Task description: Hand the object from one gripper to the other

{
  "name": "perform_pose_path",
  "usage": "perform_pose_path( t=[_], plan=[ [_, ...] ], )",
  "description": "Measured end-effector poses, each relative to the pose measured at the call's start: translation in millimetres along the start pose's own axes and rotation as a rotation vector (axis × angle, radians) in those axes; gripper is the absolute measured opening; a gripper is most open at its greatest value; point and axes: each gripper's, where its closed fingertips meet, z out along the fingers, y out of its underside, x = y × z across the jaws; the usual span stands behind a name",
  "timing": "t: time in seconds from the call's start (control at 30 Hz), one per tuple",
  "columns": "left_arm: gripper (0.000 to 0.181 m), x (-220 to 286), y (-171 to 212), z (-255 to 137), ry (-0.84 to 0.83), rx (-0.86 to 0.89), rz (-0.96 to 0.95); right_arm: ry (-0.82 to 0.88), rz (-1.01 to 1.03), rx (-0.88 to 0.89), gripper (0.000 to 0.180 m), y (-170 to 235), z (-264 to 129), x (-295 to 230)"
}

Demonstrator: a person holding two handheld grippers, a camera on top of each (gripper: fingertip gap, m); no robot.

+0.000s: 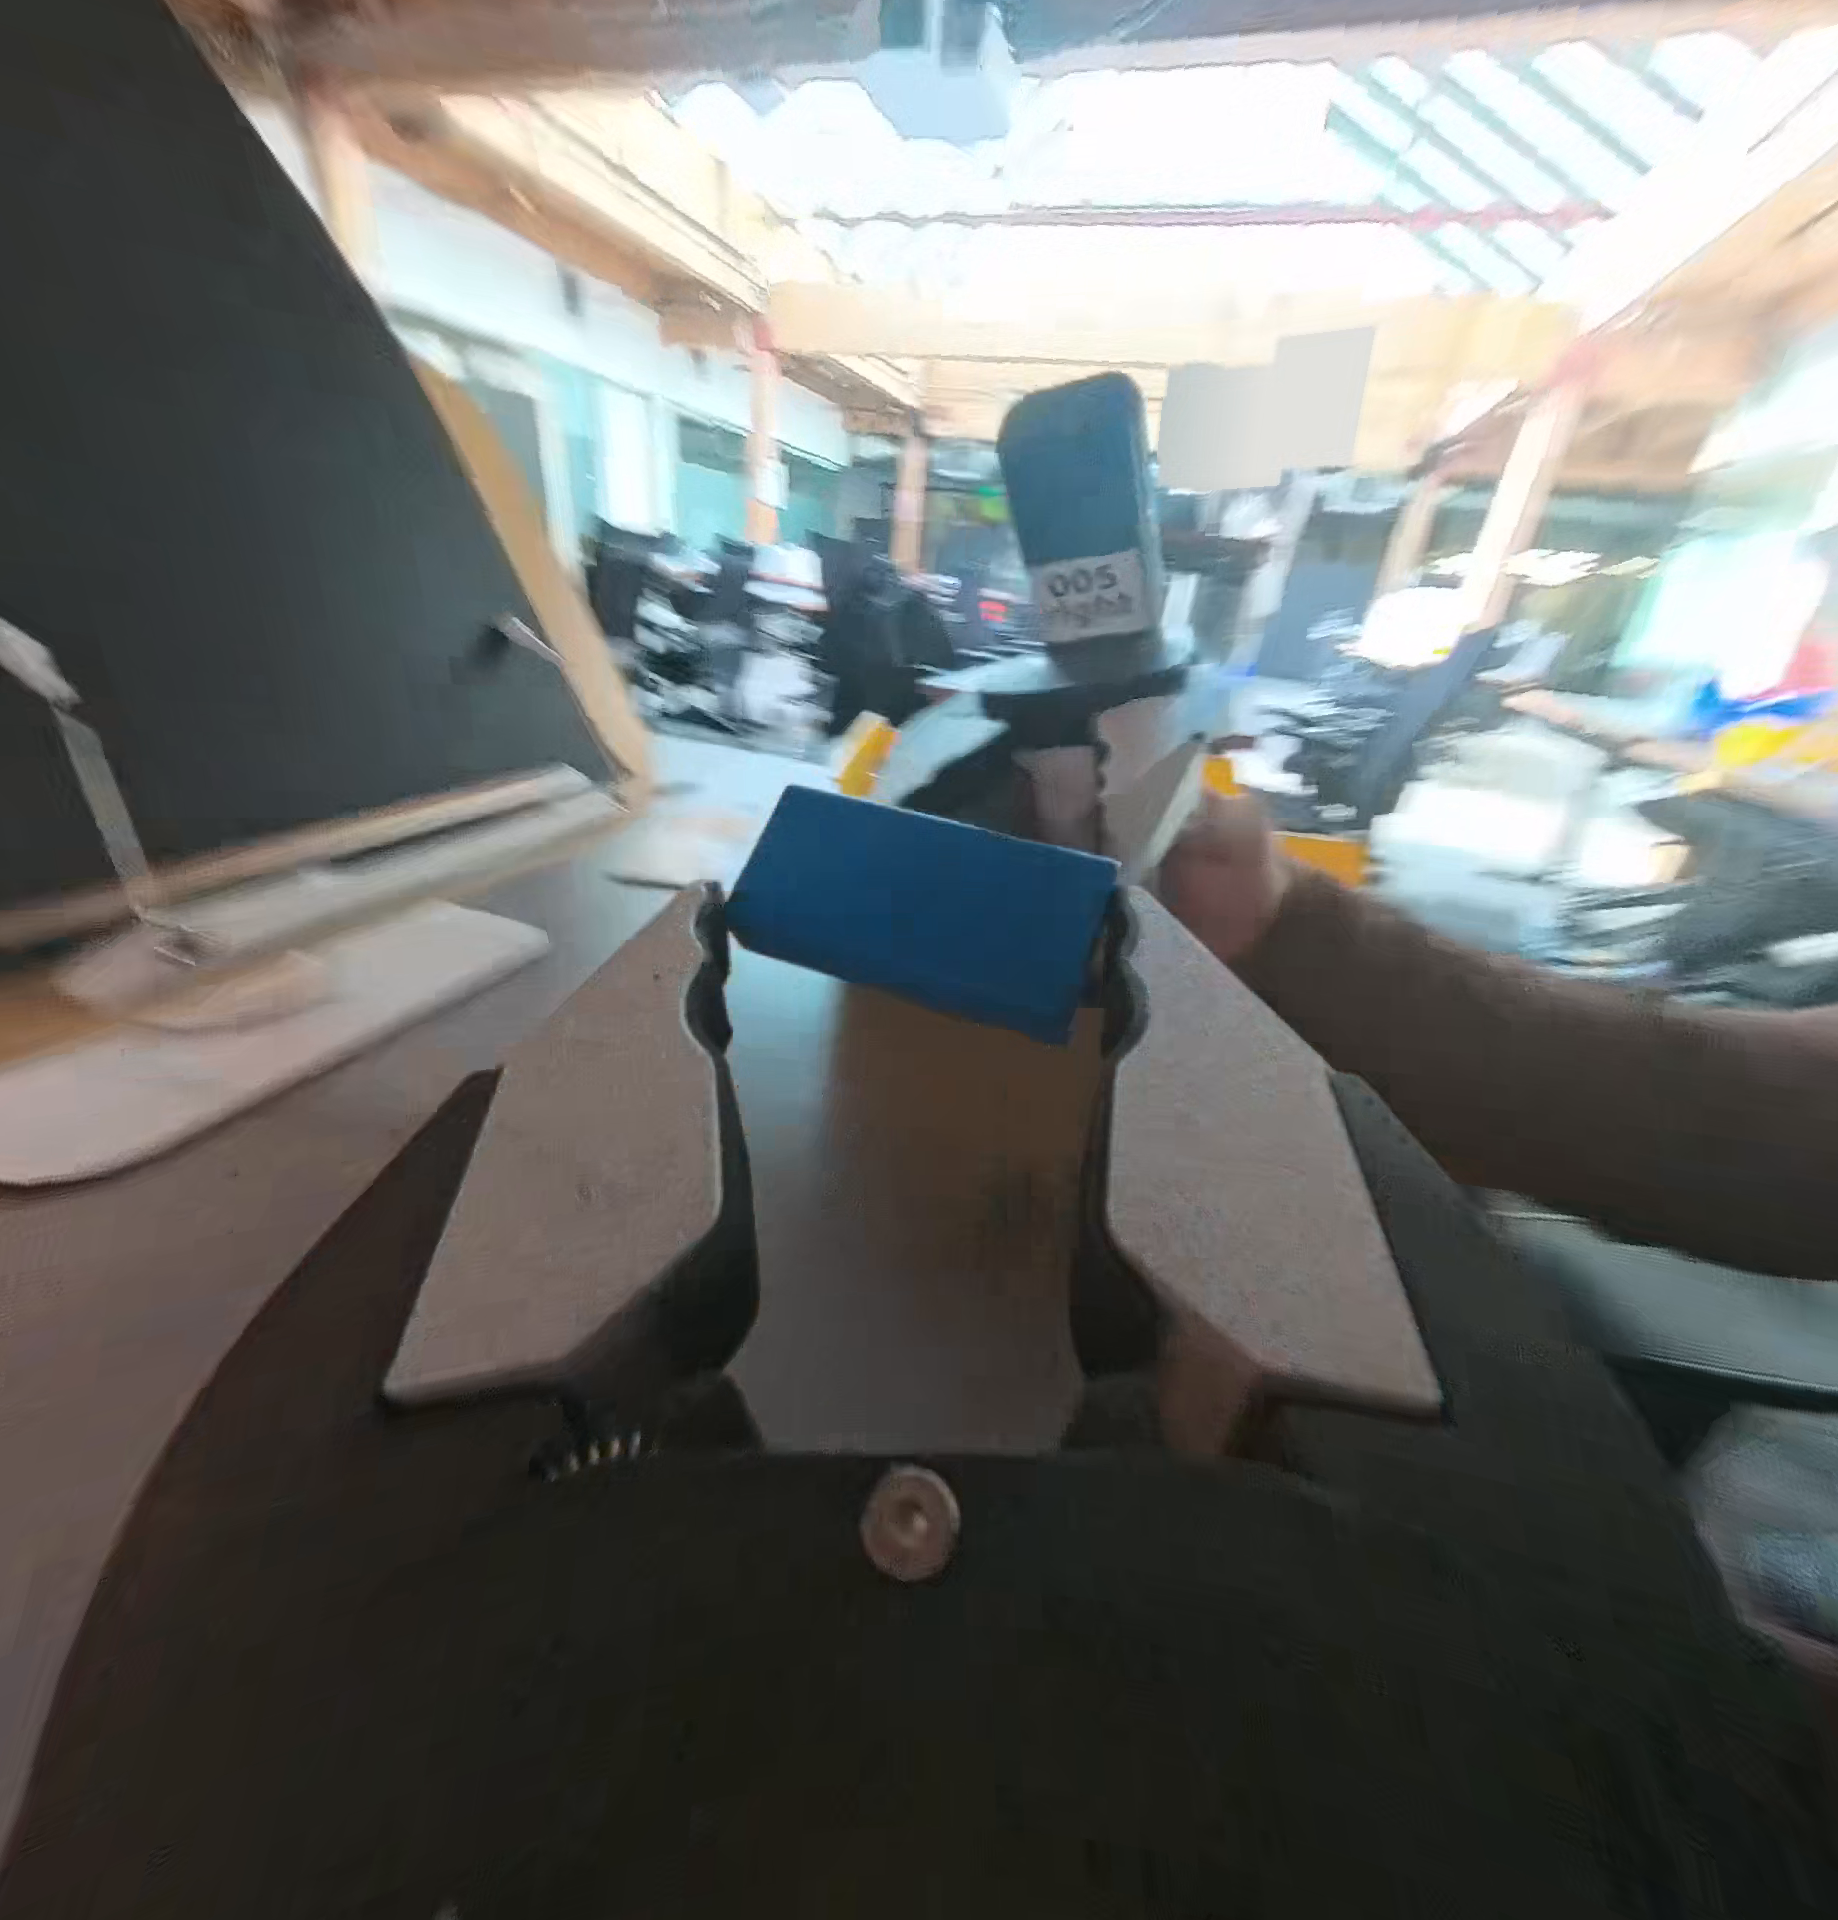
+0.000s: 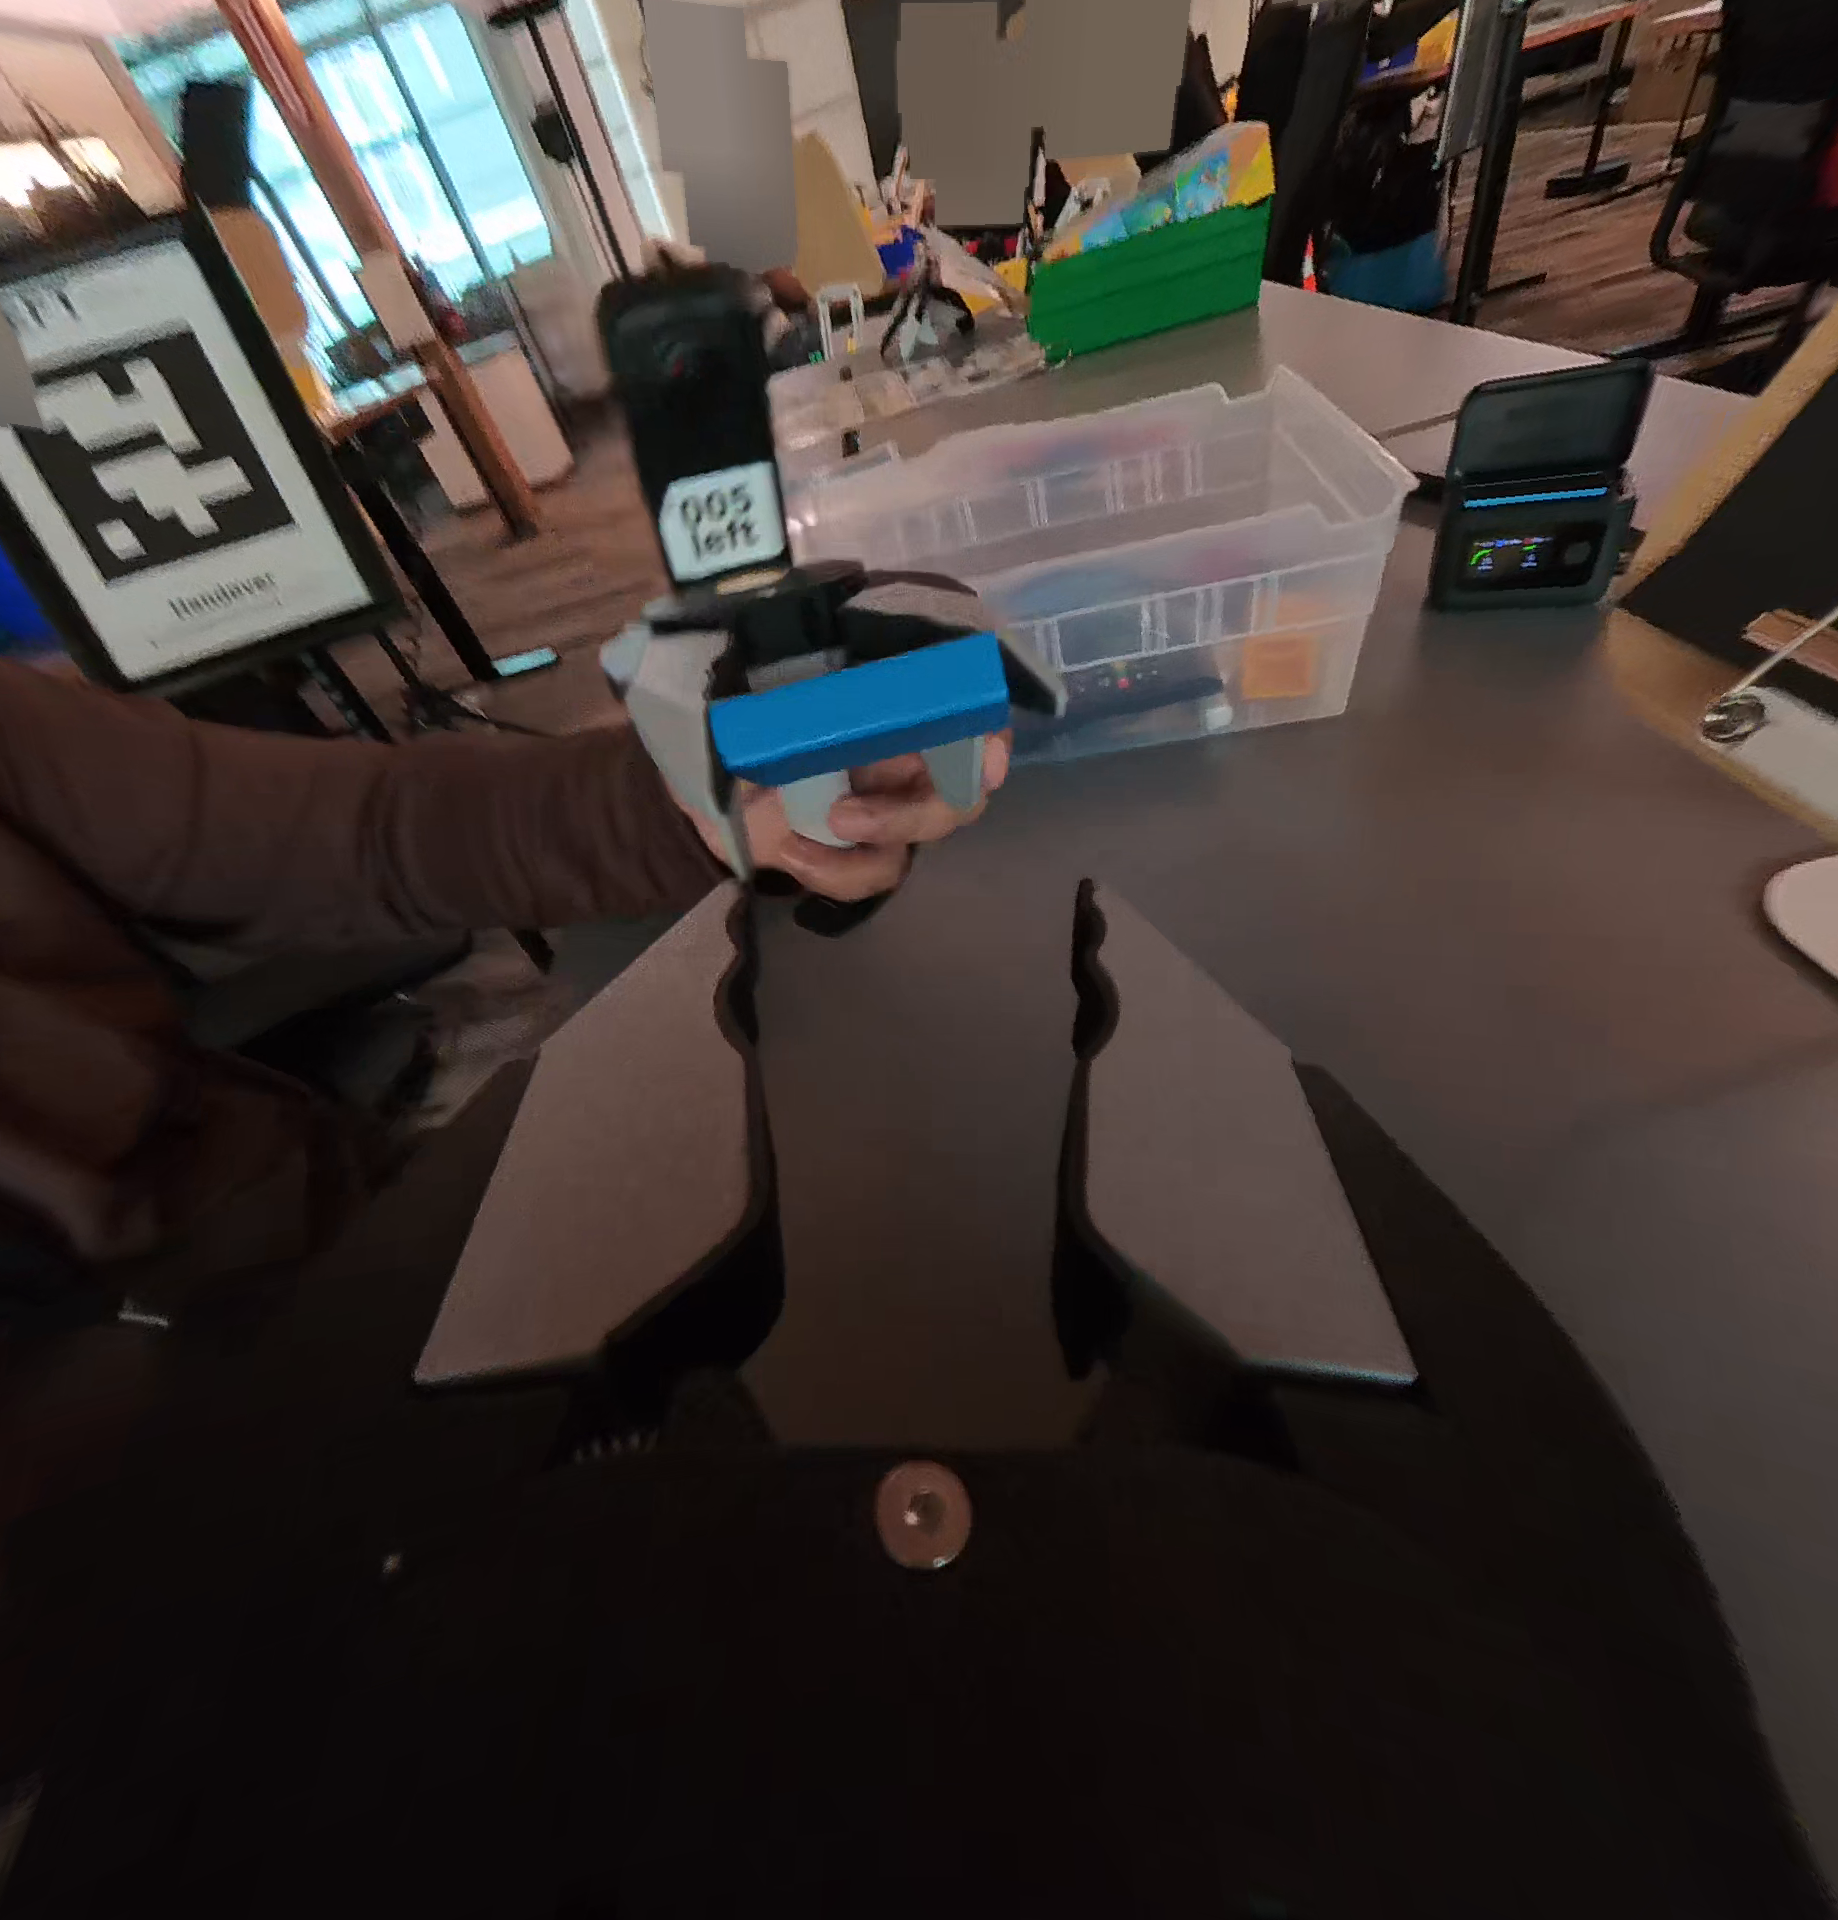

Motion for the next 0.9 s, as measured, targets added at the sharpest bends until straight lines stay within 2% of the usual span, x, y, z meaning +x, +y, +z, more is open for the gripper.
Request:
perform_pose_path(
  t=[0.17,0.33,0.4,0.43,0.5,0.53,0.57,0.7,0.77,0.83,0.9],
  plan=[
    [0.069,12.2,13.0,-0.7,0.242,-0.087,-0.433,0.137,-0.283,-0.089,0.066,8.4,8.9,-3.5],
    [0.070,27.5,42.1,-0.3,0.322,-0.257,-0.522,0.239,-0.523,-0.153,0.059,19.8,27.3,-9.3],
    [0.070,37.4,52.6,3.2,0.350,-0.309,-0.525,0.178,-0.551,-0.185,0.043,29.5,36.3,-20.9],
    [0.070,40.8,55.0,4.5,0.361,-0.319,-0.528,0.120,-0.561,-0.216,0.025,37.3,39.4,-29.8],
    [0.070,40.9,56.2,4.7,0.363,-0.326,-0.533,0.130,-0.570,-0.244,0.013,39.7,39.8,-29.3],
    [0.064,39.5,52.8,3.8,0.365,-0.308,-0.524,0.135,-0.560,-0.240,0.013,37.6,38.2,-28.3],
    [0.066,37.4,46.6,2.6,0.364,-0.277,-0.515,0.157,-0.539,-0.219,0.012,31.8,35.6,-24.2],
    [0.062,14.5,22.0,-4.5,0.257,-0.149,-0.388,0.431,-0.422,-0.085,0.012,-3.7,1.0,20.9],
    [0.051,-4.2,22.1,-8.0,0.141,-0.144,-0.264,0.584,-0.328,0.026,0.012,-25.5,-30.0,38.8],
    [0.030,-21.8,25.3,-11.2,0.029,-0.145,-0.180,0.720,-0.259,0.118,0.012,-48.8,-65.6,41.0],
    [0.016,-29.4,30.2,-12.0,-0.020,-0.157,-0.151,0.854,-0.196,0.134,0.012,-65.0,-105.2,37.9]
  ],
)
